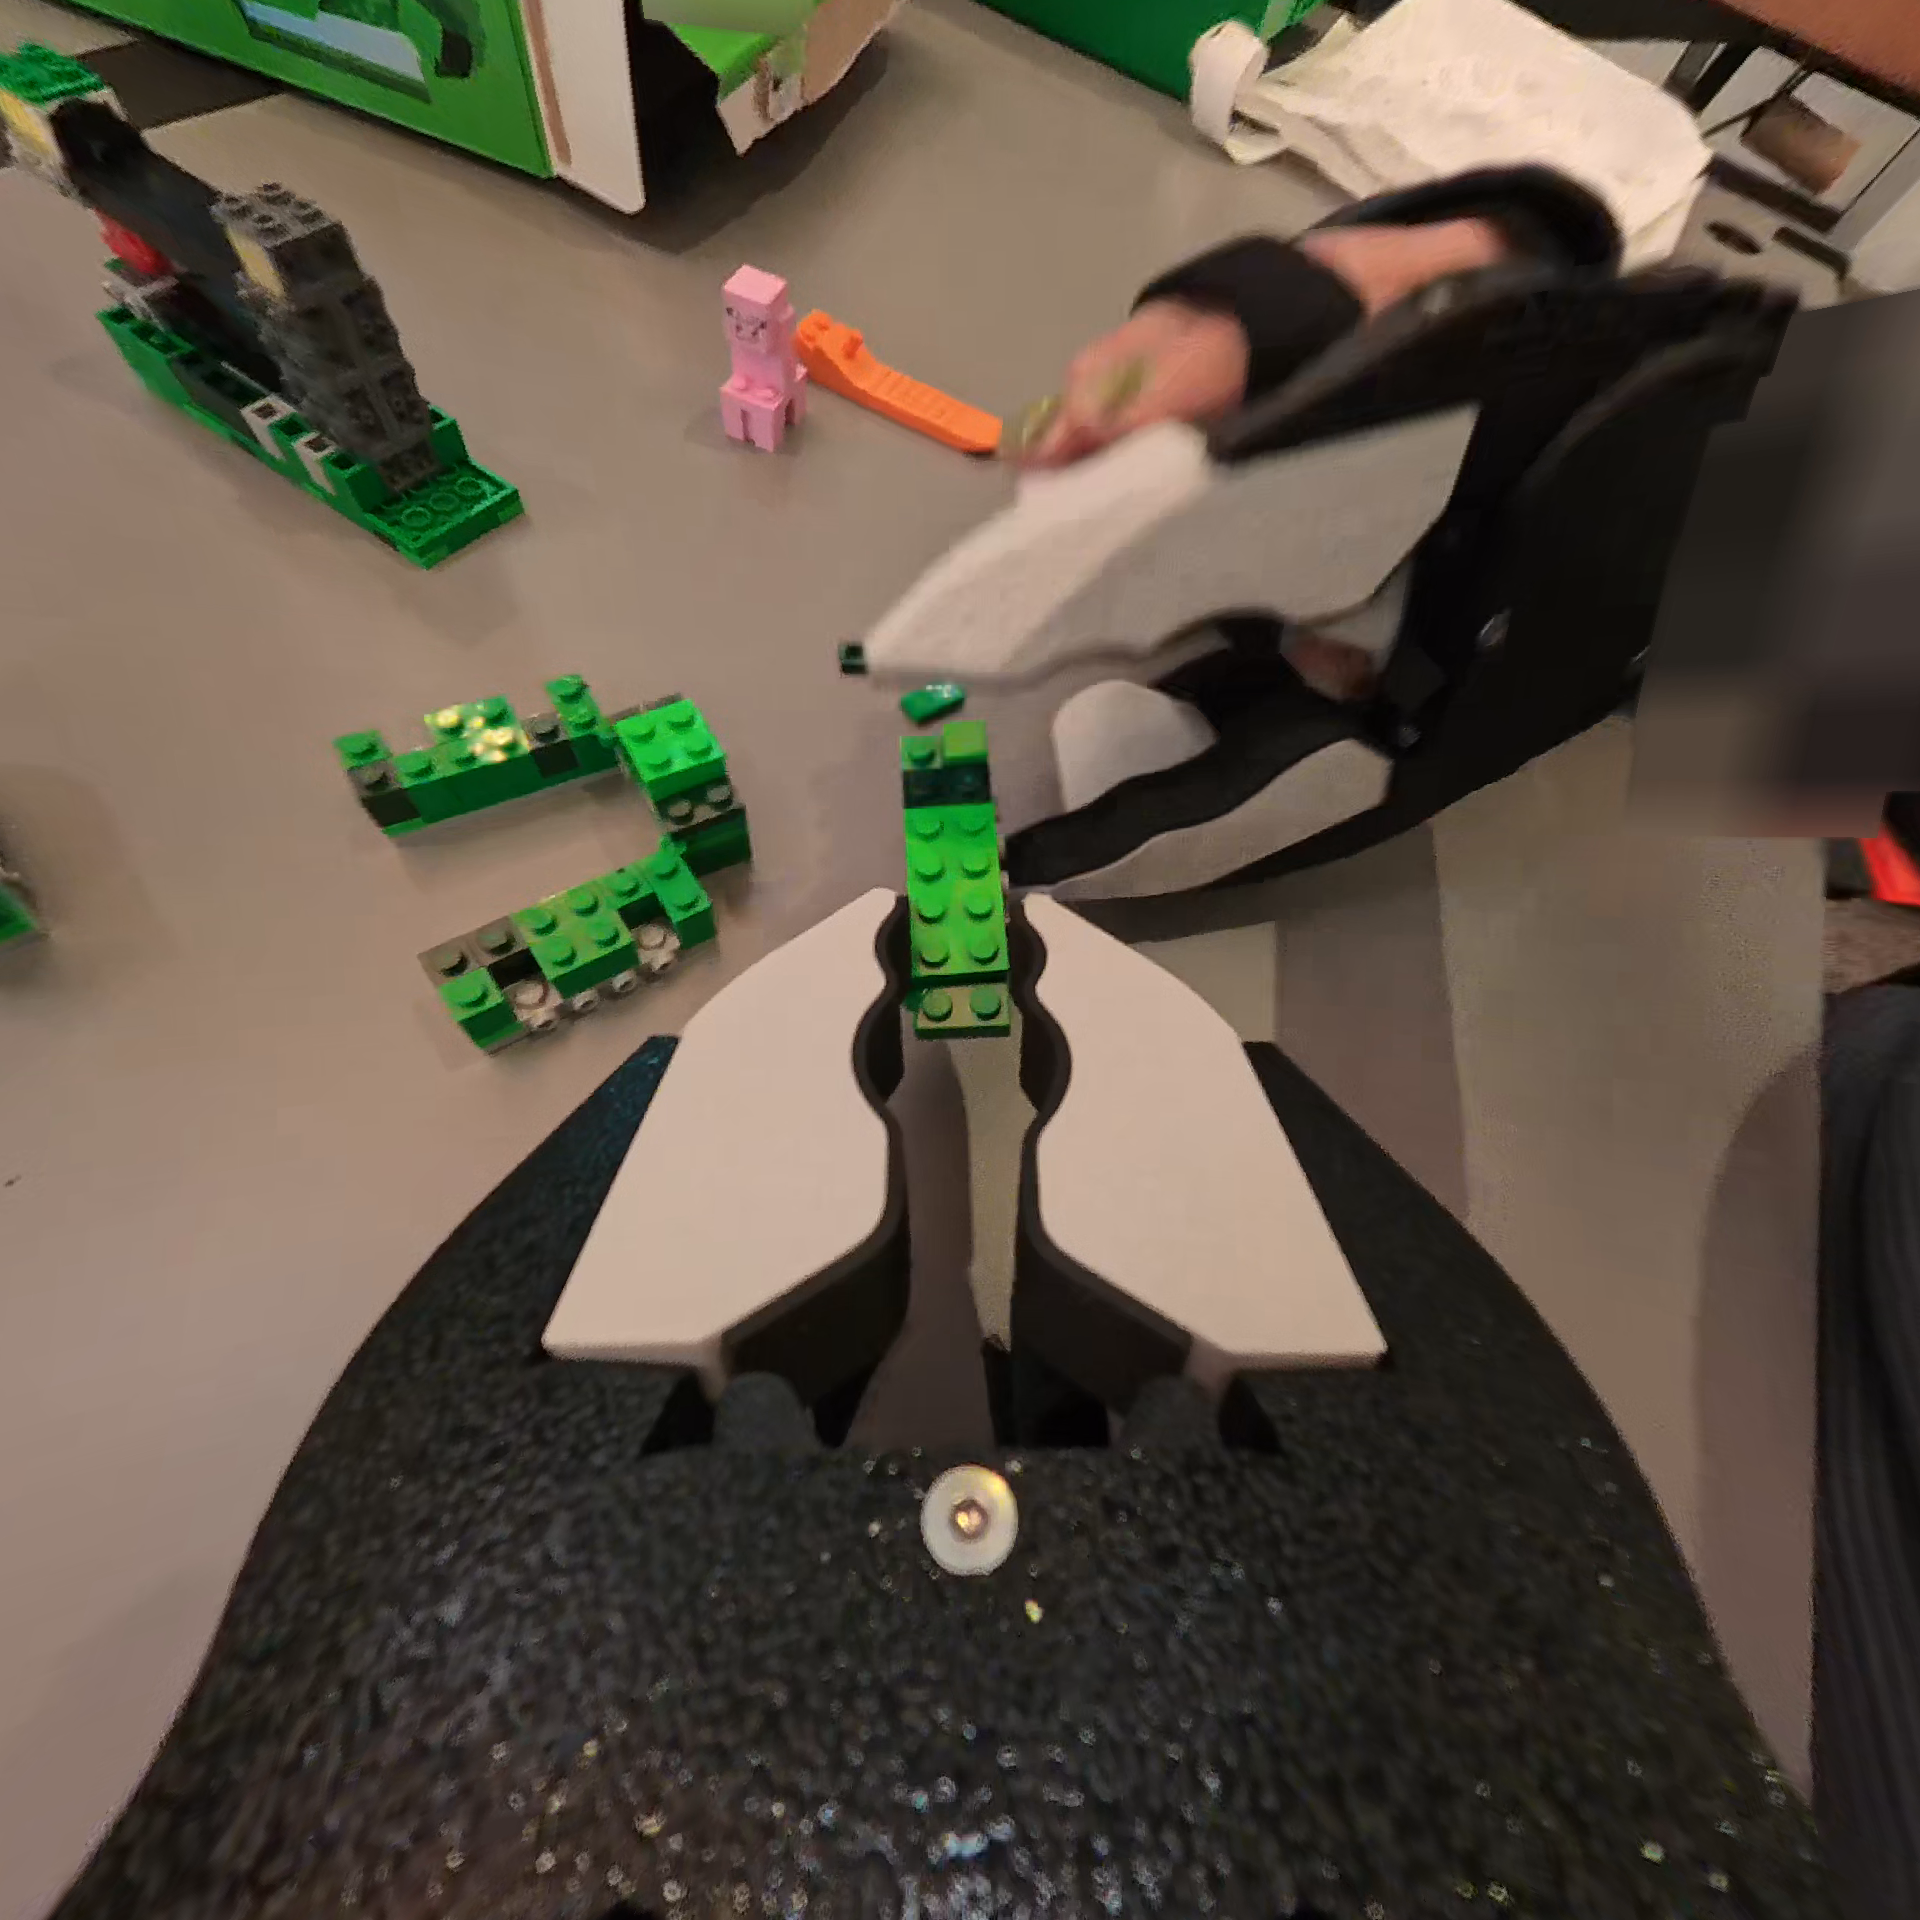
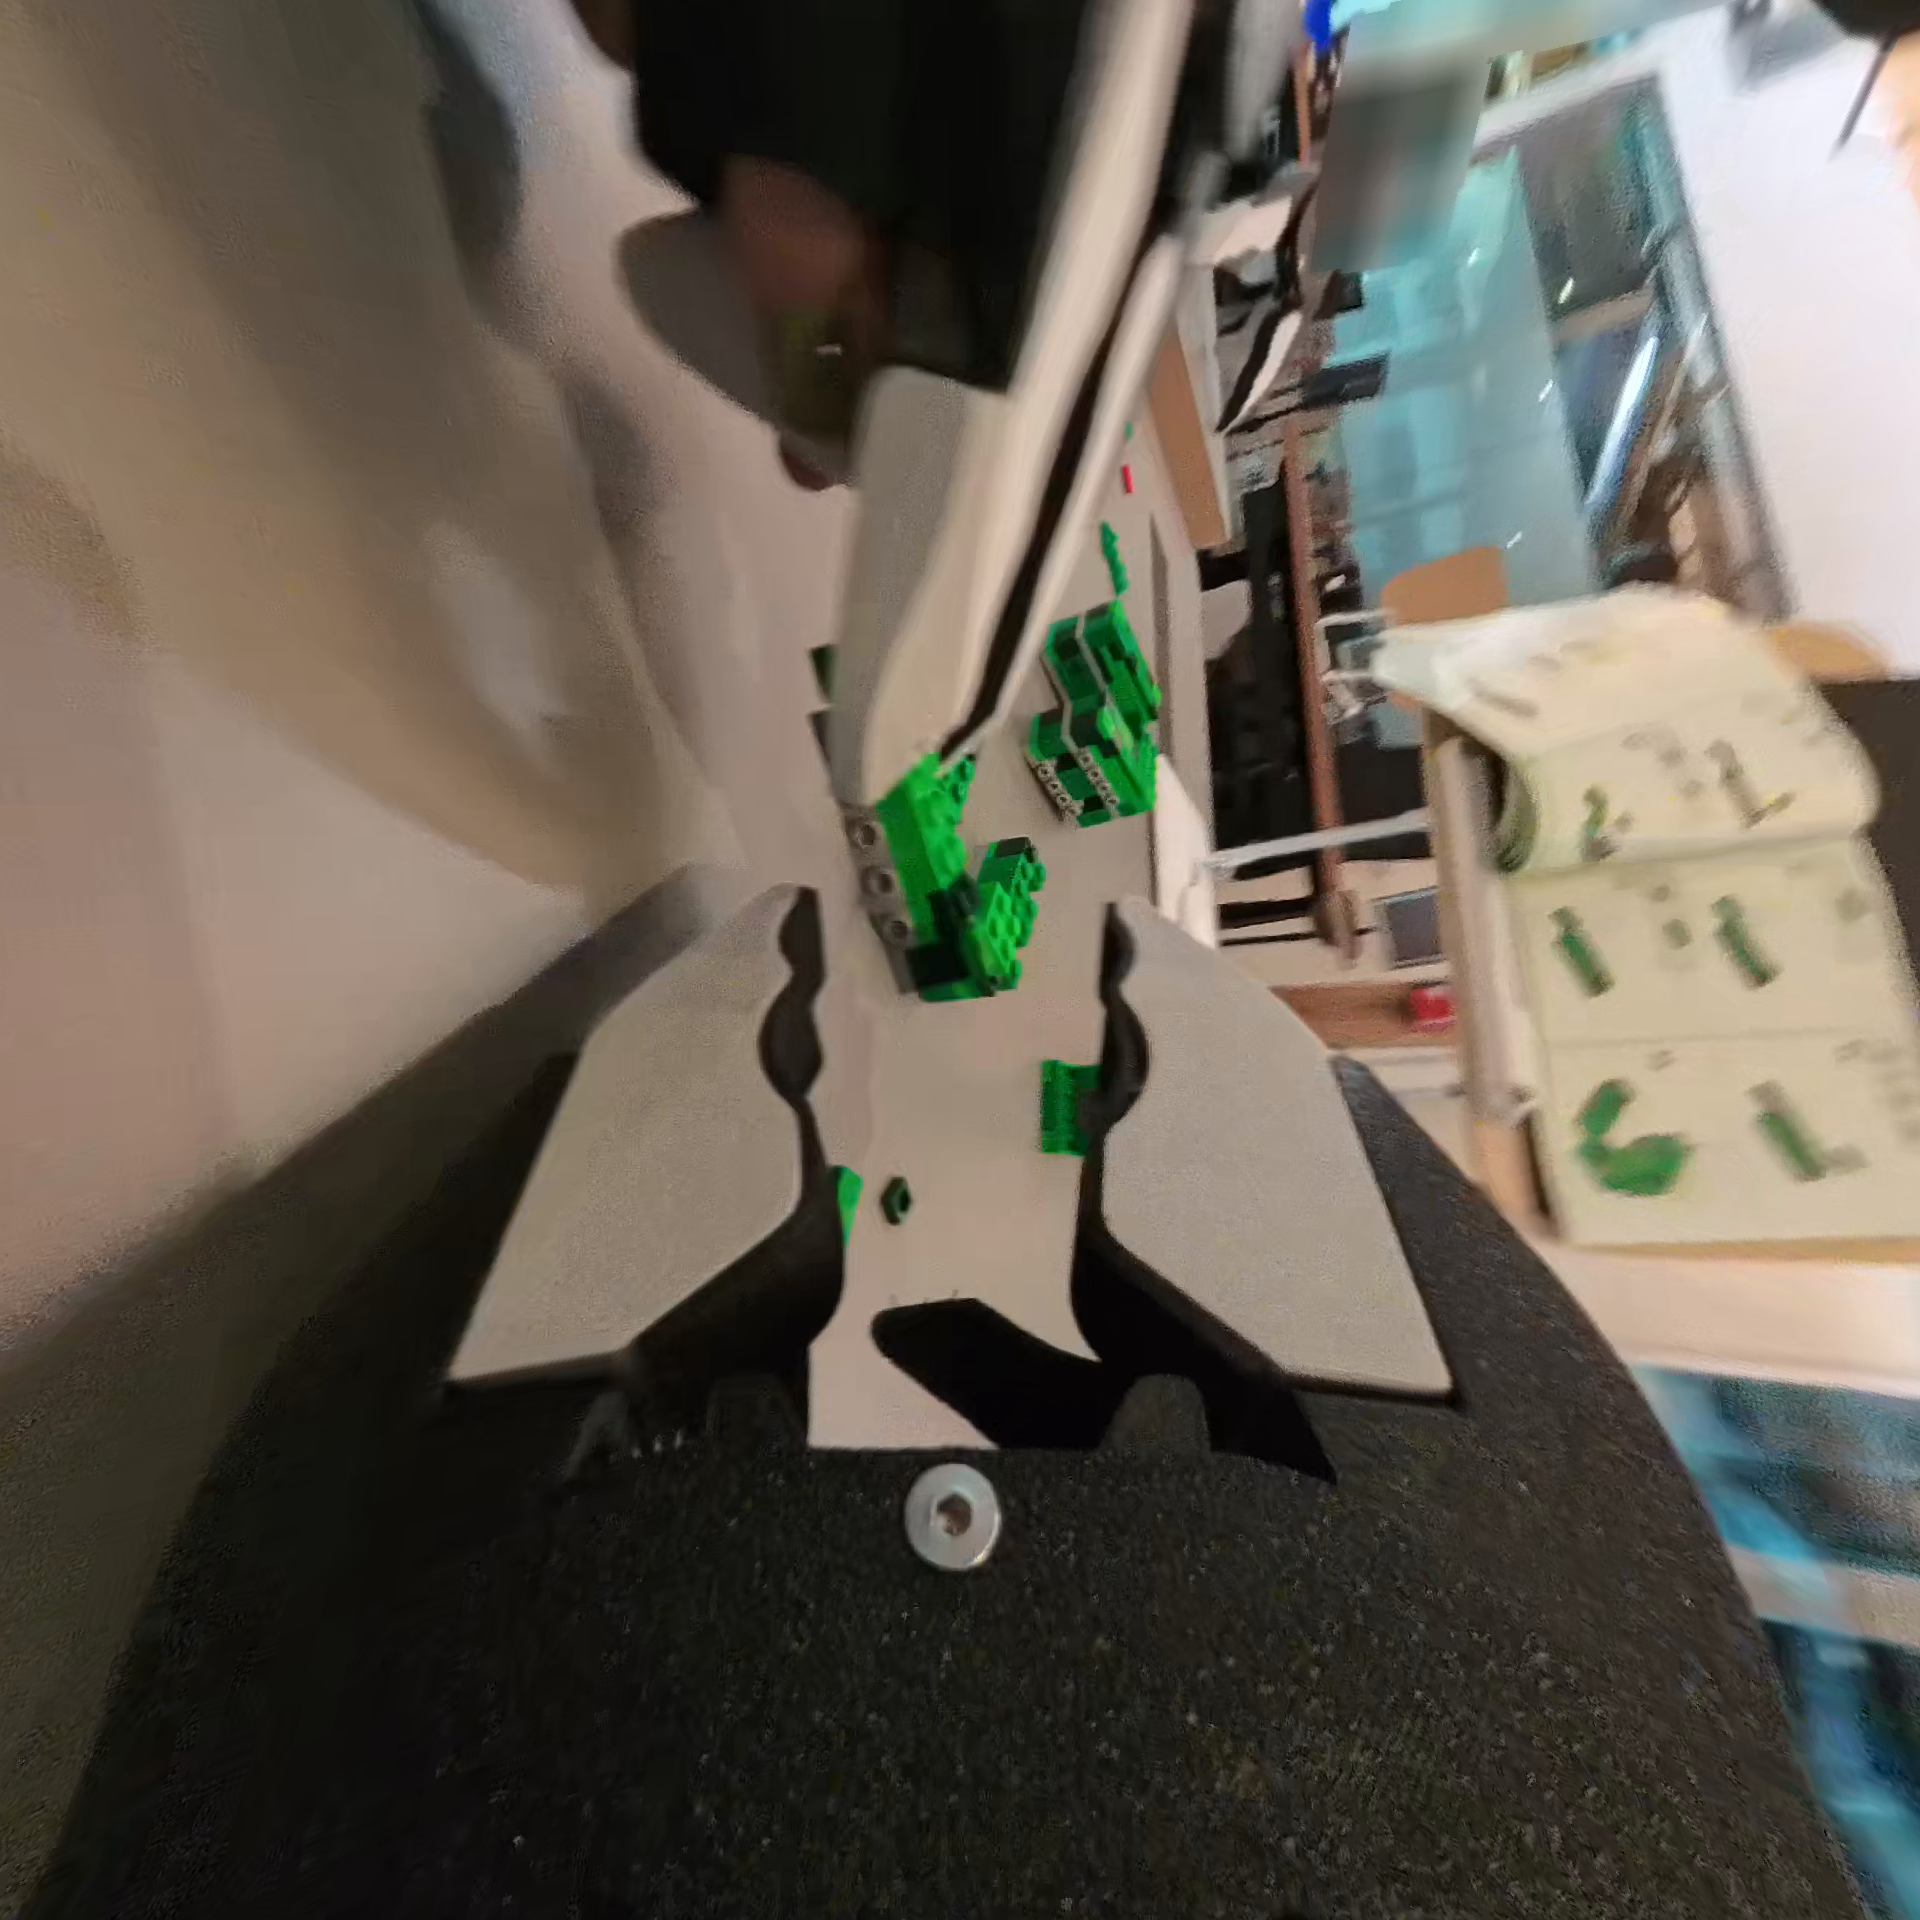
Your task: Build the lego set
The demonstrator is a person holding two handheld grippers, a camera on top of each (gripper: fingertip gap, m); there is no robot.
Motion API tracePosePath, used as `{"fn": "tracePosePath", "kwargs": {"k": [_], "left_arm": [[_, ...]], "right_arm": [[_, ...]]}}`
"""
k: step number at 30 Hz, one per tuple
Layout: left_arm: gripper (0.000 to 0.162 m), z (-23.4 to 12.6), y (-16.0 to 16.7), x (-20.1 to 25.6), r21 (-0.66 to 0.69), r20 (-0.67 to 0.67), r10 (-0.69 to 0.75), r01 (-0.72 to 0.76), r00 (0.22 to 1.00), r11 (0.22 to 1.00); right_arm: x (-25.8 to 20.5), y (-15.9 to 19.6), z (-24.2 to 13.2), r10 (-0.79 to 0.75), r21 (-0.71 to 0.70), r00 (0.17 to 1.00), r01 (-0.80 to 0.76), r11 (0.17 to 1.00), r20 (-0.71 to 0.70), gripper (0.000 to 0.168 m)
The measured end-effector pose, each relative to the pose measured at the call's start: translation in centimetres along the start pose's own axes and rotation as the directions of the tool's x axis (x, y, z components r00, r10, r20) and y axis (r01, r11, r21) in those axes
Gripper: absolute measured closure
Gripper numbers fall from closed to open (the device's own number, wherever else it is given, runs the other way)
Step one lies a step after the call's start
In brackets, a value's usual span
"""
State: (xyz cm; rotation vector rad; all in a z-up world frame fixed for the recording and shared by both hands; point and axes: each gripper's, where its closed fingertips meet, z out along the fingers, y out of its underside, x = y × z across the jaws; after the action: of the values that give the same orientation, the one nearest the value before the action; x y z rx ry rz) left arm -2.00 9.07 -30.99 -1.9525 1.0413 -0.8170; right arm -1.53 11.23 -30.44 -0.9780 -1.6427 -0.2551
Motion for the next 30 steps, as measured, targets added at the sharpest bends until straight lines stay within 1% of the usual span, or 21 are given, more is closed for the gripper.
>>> {"fn": "tracePosePath", "kwargs": {"k": [1,2,3,8,11,13,14,17,18,19,21,28,30], "left_arm": [[0.145,-0.1,0.2,-0.1,-0.008,-0.009,-0.013,0.013,1.000,1.000],[0.145,-0.1,0.4,0.0,-0.006,-0.031,-0.039,0.039,0.999,0.999],[0.145,-0.2,0.4,0.0,-0.003,-0.045,-0.066,0.066,0.997,0.998],[0.145,-0.2,0.6,-0.1,-0.004,-0.072,-0.124,0.124,0.990,0.992],[0.145,-0.1,0.8,0.1,-0.014,-0.087,-0.128,0.127,0.988,0.992],[0.145,-0.1,0.8,0.3,-0.015,-0.099,-0.119,0.119,0.988,0.993],[0.145,-0.1,0.8,0.4,-0.015,-0.104,-0.117,0.116,0.988,0.993],[0.145,-0.2,0.8,0.8,-0.017,-0.145,-0.124,0.123,0.982,0.992],[0.145,-0.4,0.6,1.0,-0.007,-0.172,-0.137,0.138,0.975,0.990],[0.145,-0.5,0.5,1.2,0.002,-0.199,-0.152,0.155,0.968,0.988],[0.145,-0.7,0.4,1.5,0.005,-0.235,-0.171,0.177,0.957,0.984],[0.145,-0.8,0.5,1.9,-0.001,-0.273,-0.181,0.188,0.945,0.982],[0.145,-0.8,0.6,2.0,-0.005,-0.272,-0.163,0.168,0.948,0.986]], "right_arm": [[0.1,-0.1,-0.1,0.072,0.021,0.997,-0.073,0.997,0.020,0.120],[0.2,-0.4,-0.3,0.109,0.050,0.993,-0.110,0.993,0.039,0.123],[0.3,-0.4,-0.4,0.111,0.066,0.993,-0.113,0.991,0.040,0.125],[-1.1,-0.4,-0.3,-0.081,0.054,0.996,0.079,0.995,0.033,0.139],[-1.1,-0.3,-0.1,-0.132,0.026,0.991,0.132,0.991,0.016,0.143],[-1.0,-0.1,0.0,-0.120,0.021,0.993,0.119,0.993,0.021,0.142],[-1.0,-0.1,-0.1,-0.089,0.028,0.996,0.088,0.996,0.032,0.141],[-0.9,-0.5,-0.6,0.015,0.093,0.997,-0.023,0.995,0.082,0.140],[-0.9,-0.7,-0.8,0.029,0.121,0.995,-0.041,0.992,0.095,0.143],[-1.0,-0.9,-1.1,0.030,0.151,0.994,-0.046,0.988,0.108,0.149],[-1.0,-1.1,-1.4,0.021,0.175,0.994,-0.039,0.984,0.106,0.149],[-1.3,-1.1,-1.7,-0.045,0.169,0.991,0.023,0.985,0.127,0.151],[-1.3,-1.3,-1.8,-0.016,0.182,0.991,-0.009,0.983,0.136,0.150]]}}
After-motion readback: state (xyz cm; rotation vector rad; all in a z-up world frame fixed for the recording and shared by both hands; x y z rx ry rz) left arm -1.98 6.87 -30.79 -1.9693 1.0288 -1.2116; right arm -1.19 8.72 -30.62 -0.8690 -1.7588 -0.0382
